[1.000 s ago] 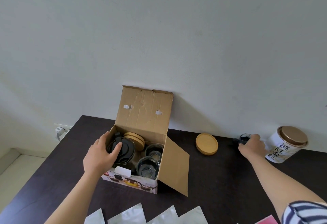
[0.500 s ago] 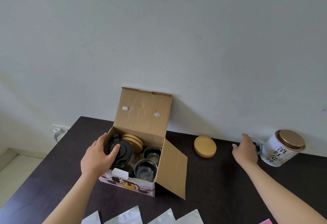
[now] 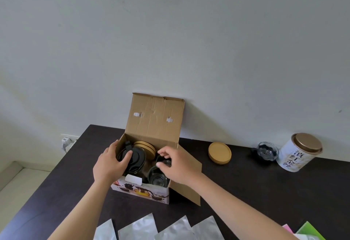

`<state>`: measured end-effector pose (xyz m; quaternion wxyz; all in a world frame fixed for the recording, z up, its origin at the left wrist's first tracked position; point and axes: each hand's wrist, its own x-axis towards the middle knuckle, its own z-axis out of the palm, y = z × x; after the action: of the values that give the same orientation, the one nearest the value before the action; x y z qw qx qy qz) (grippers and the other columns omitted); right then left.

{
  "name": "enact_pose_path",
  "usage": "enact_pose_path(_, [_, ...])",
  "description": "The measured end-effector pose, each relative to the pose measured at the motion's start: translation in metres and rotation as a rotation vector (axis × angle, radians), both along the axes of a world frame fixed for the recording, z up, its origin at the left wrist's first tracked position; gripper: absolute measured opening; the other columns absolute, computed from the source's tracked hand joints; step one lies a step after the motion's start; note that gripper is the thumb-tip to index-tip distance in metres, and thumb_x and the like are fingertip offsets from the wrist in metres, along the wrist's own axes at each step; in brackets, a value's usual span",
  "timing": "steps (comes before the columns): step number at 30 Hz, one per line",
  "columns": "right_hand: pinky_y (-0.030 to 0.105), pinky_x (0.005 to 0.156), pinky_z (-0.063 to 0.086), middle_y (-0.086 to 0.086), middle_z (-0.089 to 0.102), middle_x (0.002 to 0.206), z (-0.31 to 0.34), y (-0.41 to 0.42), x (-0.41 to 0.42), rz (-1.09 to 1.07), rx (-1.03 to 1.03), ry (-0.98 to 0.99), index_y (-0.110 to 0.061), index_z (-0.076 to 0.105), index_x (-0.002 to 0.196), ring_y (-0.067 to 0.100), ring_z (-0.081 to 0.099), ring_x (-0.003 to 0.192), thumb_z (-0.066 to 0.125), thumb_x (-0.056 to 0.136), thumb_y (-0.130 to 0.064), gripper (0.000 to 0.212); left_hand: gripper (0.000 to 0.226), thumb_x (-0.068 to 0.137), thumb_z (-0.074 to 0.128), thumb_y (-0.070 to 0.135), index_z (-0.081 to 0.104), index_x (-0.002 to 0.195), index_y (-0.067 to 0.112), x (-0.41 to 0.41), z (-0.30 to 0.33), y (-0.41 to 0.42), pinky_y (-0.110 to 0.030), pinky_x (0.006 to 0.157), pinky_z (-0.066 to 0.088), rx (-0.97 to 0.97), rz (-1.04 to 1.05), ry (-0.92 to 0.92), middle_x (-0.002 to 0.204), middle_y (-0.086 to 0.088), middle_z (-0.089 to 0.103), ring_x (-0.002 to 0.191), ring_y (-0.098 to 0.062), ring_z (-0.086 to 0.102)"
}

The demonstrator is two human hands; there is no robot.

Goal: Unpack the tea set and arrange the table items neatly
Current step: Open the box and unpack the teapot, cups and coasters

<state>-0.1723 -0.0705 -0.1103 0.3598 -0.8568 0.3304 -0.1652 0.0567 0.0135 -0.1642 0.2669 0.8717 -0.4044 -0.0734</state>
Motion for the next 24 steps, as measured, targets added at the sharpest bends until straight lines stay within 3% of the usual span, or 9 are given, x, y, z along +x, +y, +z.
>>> enact_pose_path(2, [0.041,0.101,0.043,0.004,0.054,0.131,0.002,0.001,0.014,0.068,-0.021,0.293,-0.017,0.045,0.134,0.022,0.049,0.122,0.065,0.084,-0.045,0.061,0.069,0.083,0.052,0.062,0.034,0.141,0.029,-0.001,0.002,0.001,-0.039,0.075,0.055,0.0,0.004,-0.003,0.125,-0.003,0.059,0.106,-0.024,0.059])
enact_pose_path(4, [0.054,0.11,0.028,0.009,0.051,0.133,0.0,0.002,0.023,0.09,-0.079,0.546,-0.013,0.043,0.131,0.032,0.04,0.128,0.066,0.079,-0.057,0.072,0.069,0.084,0.052,0.061,0.034,0.141,0.027,-0.002,0.002,0.001,-0.038,0.075,0.054,-0.004,0.0,0.0,0.126,-0.004,0.058,0.107,-0.024,0.059])
enact_pose_path(8, [0.062,0.112,0.007,0.014,0.049,0.137,-0.004,0.007,0.035,0.077,-0.057,0.708,-0.009,0.049,0.125,0.036,0.024,0.139,0.061,0.076,-0.068,0.077,0.069,0.084,0.052,0.061,0.034,0.142,0.027,-0.001,0.003,0.001,-0.038,0.075,0.054,-0.01,-0.004,0.003,0.126,-0.004,0.058,0.107,-0.024,0.059])
enact_pose_path(11, [0.065,0.111,0.002,0.012,0.054,0.132,0.0,0.007,0.04,0.09,-0.086,0.765,-0.011,0.056,0.116,0.036,0.028,0.137,0.059,0.078,-0.067,0.068,0.069,0.084,0.052,0.061,0.034,0.141,0.027,-0.001,0.003,0.001,-0.039,0.075,0.055,-0.014,-0.004,0.002,0.125,-0.004,0.059,0.106,-0.024,0.059])
enact_pose_path(14, [0.066,0.111,0.008,0.007,0.063,0.107,-0.001,0.01,0.041,0.062,-0.165,0.679,-0.013,0.055,0.105,0.033,0.05,0.117,0.064,0.076,-0.059,0.055,0.068,0.084,0.053,0.06,0.034,0.141,0.026,-0.001,0.002,0.001,-0.038,0.074,0.055,-0.018,-0.009,0.006,0.125,-0.004,0.059,0.105,-0.024,0.06])
enact_pose_path(16, [0.059,0.109,0.024,0.003,0.062,0.098,0.002,0.013,0.039,0.013,-0.199,0.571,-0.014,0.051,0.105,0.027,0.057,0.1,0.066,0.073,-0.055,0.054,0.069,0.084,0.054,0.06,0.034,0.141,0.026,-0.002,0.002,0.001,-0.037,0.073,0.055,-0.021,-0.01,0.009,0.125,-0.004,0.059,0.104,-0.024,0.06])
enact_pose_path(19, [0.035,0.08,0.051,0.002,0.055,0.105,0.014,0.012,0.03,-0.054,-0.148,0.335,-0.016,0.048,0.112,0.019,0.054,0.09,0.069,0.07,-0.049,0.058,0.069,0.084,0.053,0.06,0.034,0.141,0.027,-0.001,0.002,0.001,-0.037,0.072,0.056,-0.023,-0.008,0.003,0.124,-0.004,0.059,0.103,-0.023,0.061])
enact_pose_path(21, [0.026,0.073,0.05,-0.001,0.051,0.111,0.021,0.006,0.018,-0.121,-0.096,0.163,-0.02,0.046,0.121,0.017,0.052,0.096,0.069,0.067,-0.046,0.064,0.069,0.084,0.052,0.061,0.034,0.141,0.027,0.0,0.002,0.0,-0.038,0.073,0.056,-0.014,-0.004,0.0,0.125,-0.004,0.059,0.105,-0.024,0.06])
enact_pose_path(24, [0.021,0.08,0.045,-0.002,0.044,0.115,0.023,-0.009,-0.013,-0.304,-0.083,-0.039,-0.022,0.044,0.13,0.014,0.049,0.103,0.072,0.068,-0.04,0.07,0.068,0.084,0.052,0.061,0.035,0.141,0.027,0.0,0.002,0.001,-0.038,0.073,0.055,-0.006,0.001,-0.006,0.125,-0.004,0.059,0.106,-0.025,0.06])
